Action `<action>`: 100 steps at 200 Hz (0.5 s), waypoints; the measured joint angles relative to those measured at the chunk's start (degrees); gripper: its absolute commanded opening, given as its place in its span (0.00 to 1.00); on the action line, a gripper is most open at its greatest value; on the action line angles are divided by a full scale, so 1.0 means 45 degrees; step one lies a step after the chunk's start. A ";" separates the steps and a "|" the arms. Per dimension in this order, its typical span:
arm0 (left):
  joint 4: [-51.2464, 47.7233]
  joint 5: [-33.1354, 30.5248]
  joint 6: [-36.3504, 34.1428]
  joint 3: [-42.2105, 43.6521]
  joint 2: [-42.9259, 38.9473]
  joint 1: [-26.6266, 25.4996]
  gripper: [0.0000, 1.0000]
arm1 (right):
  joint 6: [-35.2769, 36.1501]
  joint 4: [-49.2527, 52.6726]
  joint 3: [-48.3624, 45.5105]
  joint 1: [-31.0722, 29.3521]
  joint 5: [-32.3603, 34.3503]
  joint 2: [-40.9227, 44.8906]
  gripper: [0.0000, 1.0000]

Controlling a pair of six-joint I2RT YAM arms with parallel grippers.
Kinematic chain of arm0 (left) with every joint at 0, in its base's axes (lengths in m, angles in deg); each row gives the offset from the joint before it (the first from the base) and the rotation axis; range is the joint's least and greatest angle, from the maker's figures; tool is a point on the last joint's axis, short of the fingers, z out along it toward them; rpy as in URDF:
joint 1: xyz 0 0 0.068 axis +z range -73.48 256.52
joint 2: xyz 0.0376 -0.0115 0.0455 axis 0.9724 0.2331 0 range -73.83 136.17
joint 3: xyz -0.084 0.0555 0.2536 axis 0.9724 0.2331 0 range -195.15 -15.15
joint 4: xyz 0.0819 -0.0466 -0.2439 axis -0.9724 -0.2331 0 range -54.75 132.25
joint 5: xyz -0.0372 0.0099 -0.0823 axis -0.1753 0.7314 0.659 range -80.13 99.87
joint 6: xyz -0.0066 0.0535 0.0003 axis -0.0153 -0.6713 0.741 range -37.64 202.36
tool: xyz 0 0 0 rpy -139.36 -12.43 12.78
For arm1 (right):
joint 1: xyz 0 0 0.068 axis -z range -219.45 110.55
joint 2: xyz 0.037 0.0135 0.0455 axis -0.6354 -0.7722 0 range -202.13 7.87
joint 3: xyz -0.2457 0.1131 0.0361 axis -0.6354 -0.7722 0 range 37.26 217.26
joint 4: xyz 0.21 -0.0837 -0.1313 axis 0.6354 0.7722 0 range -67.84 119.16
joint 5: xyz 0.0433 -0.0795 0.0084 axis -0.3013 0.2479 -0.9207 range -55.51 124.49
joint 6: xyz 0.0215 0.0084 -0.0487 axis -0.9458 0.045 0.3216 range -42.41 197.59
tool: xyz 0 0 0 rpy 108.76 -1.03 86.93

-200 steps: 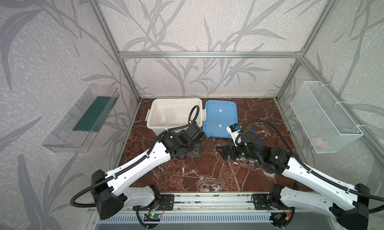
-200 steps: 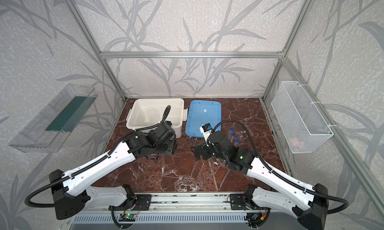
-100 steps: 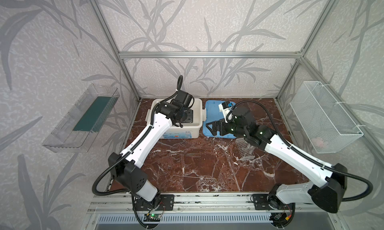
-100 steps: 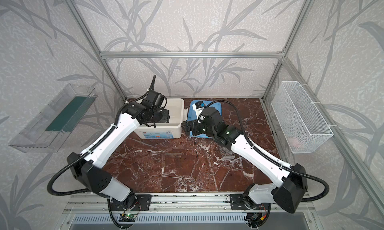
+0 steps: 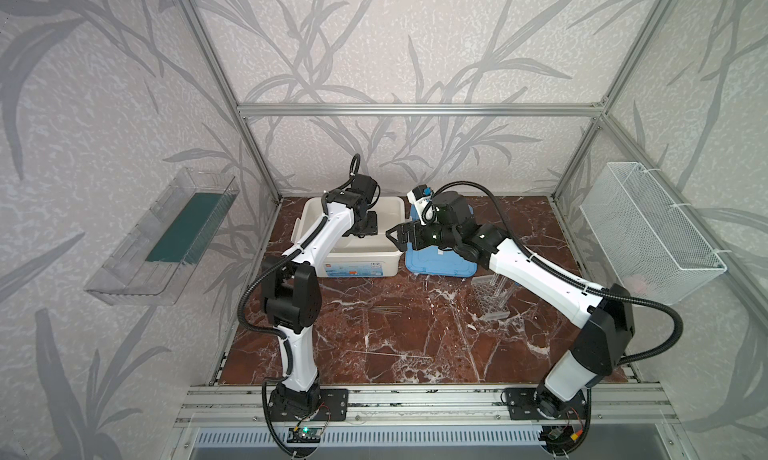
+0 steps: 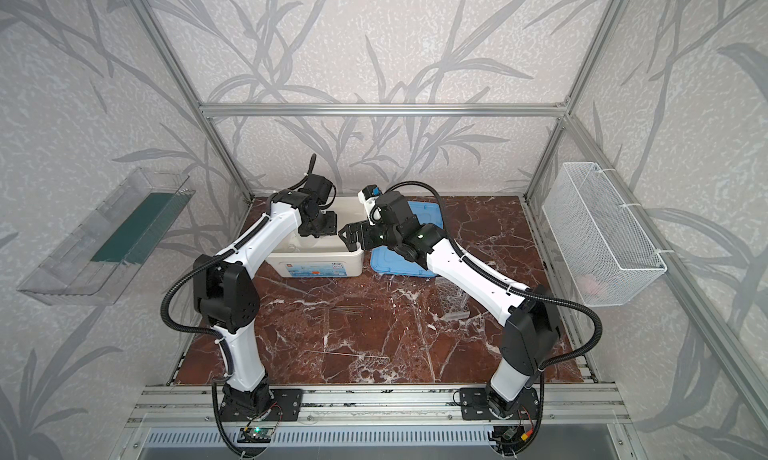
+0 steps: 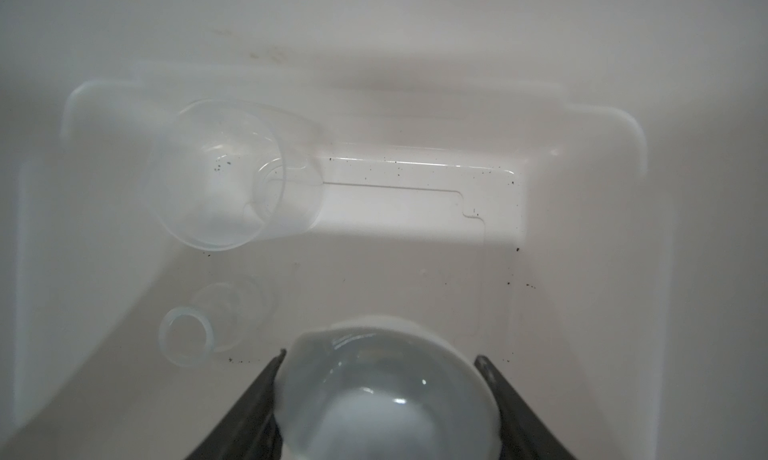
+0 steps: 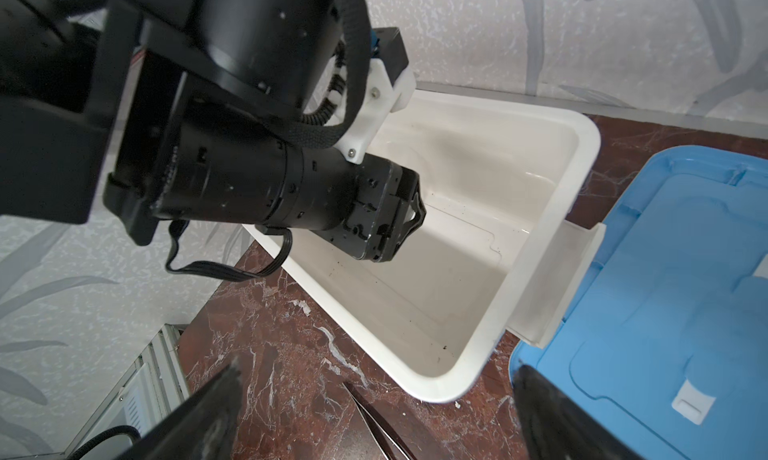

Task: Organize the chemistry lab equipment

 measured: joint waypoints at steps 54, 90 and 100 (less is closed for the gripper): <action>0.0102 -0.0146 0.0092 -0.1112 0.1792 0.0180 0.40 | 0.0010 -0.0024 0.0510 0.0121 -0.0199 -0.0792 1.00; 0.0253 -0.0107 0.0175 -0.1112 0.2477 0.0374 0.39 | 0.0005 -0.0029 0.0563 0.0165 -0.0214 -0.1064 1.00; 0.0321 -0.0102 0.0189 -0.1107 0.2550 0.0398 0.39 | 0.0000 -0.0029 0.0563 0.0165 -0.0219 -0.1137 1.00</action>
